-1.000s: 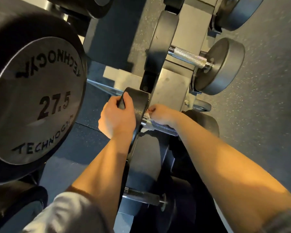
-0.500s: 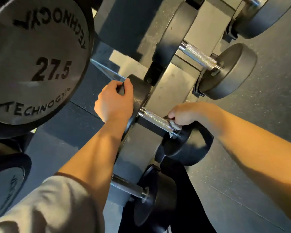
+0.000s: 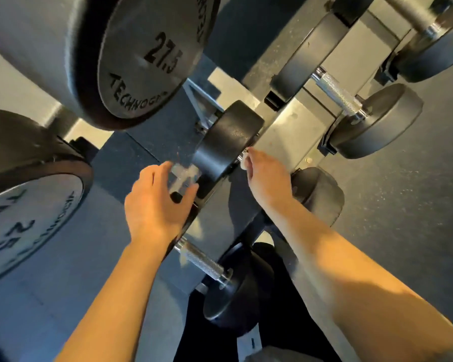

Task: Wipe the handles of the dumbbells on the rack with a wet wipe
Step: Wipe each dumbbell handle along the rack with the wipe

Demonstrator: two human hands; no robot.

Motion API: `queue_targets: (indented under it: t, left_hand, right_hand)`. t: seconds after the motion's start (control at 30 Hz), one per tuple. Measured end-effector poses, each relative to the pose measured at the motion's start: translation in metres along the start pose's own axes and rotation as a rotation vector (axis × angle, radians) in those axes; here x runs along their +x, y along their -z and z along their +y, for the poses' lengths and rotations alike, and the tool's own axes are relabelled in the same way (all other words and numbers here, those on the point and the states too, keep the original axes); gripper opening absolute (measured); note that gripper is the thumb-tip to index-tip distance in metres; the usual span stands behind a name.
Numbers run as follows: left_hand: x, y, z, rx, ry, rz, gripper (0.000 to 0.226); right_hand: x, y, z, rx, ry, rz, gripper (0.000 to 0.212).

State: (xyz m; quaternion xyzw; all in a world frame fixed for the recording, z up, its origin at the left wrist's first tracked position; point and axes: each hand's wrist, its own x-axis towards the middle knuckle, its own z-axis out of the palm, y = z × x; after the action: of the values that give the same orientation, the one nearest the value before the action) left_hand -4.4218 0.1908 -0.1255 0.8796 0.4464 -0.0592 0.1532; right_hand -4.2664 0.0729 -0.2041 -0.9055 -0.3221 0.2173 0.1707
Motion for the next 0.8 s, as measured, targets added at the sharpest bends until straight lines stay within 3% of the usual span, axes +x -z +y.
queue_targets:
  t: [0.1, 0.2, 0.37, 0.47, 0.5, 0.57, 0.63, 0.7, 0.8]
  left_hand:
    - [-0.016, -0.008, -0.024, 0.114, 0.165, -0.241, 0.065]
    - [-0.018, -0.016, -0.027, 0.156, 0.195, -0.227, 0.057]
    - [-0.017, -0.024, -0.028, 0.181, 0.207, -0.134, 0.045]
    - [-0.017, -0.025, -0.028, 0.042, 0.186, -0.086, 0.04]
    - [-0.017, -0.025, -0.026, 0.021, 0.182, -0.08, 0.039]
    - [-0.017, -0.022, -0.024, 0.089, 0.186, -0.092, 0.039]
    - [-0.018, -0.02, -0.024, 0.148, 0.182, -0.102, 0.041]
    - [-0.018, -0.021, -0.026, 0.155, 0.178, -0.1, 0.043]
    - [-0.019, -0.025, -0.028, 0.162, 0.188, -0.102, 0.044]
  right_hand:
    - [-0.007, 0.023, 0.019, -0.34, 0.088, -0.179, 0.014]
    - [-0.024, 0.042, 0.028, -0.413, 0.053, -0.322, 0.016]
    - [-0.027, 0.022, 0.028, -0.276, 0.146, -0.115, 0.022]
    - [-0.01, 0.004, 0.015, -0.303, 0.518, -0.062, 0.022]
    - [-0.004, 0.0, 0.013, -0.388, 0.675, -0.042, 0.022]
    - [0.005, 0.0, 0.013, -0.68, 0.861, -0.173, 0.03]
    - [0.004, 0.006, 0.021, -0.953, 0.873, -0.285, 0.036]
    - [-0.001, 0.011, 0.025, -1.172, 0.858, -0.256, 0.035]
    - [-0.008, 0.016, 0.016, -1.253, 0.934, -0.418, 0.027]
